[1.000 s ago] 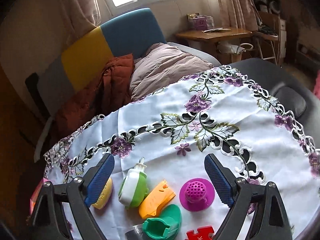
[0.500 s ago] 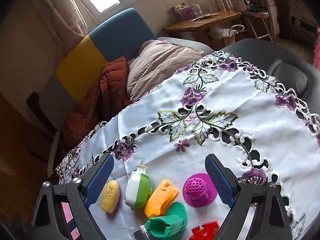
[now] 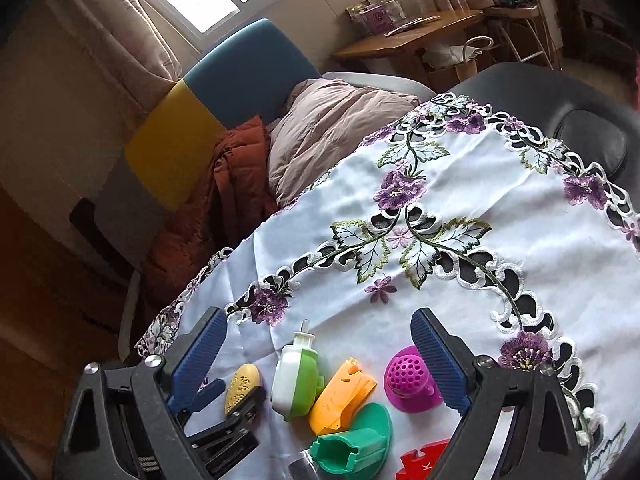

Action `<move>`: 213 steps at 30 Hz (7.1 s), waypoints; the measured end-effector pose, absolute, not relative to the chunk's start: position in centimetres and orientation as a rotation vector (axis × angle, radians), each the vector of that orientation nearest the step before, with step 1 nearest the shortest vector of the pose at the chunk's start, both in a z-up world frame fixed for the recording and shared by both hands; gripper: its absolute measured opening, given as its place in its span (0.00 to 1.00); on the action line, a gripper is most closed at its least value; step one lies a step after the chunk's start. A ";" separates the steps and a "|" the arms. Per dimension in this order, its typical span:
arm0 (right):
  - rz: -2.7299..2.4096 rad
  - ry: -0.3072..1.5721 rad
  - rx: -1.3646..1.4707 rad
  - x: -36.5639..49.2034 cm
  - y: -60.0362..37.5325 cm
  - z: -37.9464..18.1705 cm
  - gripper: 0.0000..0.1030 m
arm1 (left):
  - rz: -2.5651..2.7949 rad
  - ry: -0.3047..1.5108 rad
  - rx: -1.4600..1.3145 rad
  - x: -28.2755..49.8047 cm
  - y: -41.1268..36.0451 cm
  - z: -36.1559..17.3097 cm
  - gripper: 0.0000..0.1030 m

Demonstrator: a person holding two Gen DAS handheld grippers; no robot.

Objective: Organize rigid objects
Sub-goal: 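Move the left gripper to the yellow egg-shaped sponge and grasp it, then lift the yellow sponge with the left gripper while the right gripper grasps the magenta perforated cup, then carry the yellow sponge into the pink tray and release it while the right holds the cup, then lift the magenta perforated cup with the right gripper toward the pink tray, then lower the magenta cup into the tray and open the right gripper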

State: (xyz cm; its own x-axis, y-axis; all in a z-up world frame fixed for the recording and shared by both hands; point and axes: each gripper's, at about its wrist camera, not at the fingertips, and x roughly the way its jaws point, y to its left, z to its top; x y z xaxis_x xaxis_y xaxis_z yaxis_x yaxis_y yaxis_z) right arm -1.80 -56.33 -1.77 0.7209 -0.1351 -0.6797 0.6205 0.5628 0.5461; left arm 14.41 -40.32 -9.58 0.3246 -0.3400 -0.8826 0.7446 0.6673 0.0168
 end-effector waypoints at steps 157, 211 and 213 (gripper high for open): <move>-0.584 1.055 0.364 1.3 -54.1 -7.2 0.32 | -0.281 0.857 0.041 4.4 -7.6 -2.3 0.51; 0.287 0.997 -0.012 9.5 -18.7 -1.7 0.32 | -0.209 0.868 -0.076 3.4 -1.4 -3.3 0.51; 0.276 1.003 -0.027 10.9 -17.9 -2.1 0.32 | -0.199 0.872 -0.087 3.5 -0.9 -3.5 0.51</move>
State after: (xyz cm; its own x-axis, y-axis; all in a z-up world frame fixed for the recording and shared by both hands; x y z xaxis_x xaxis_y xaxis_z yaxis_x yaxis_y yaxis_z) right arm 10.85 -17.90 -2.14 0.5058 0.2165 -0.8351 -0.2414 0.9648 0.1040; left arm 3.47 -0.91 -3.47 0.6262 -0.2088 -0.7512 0.1377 0.9779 -0.1571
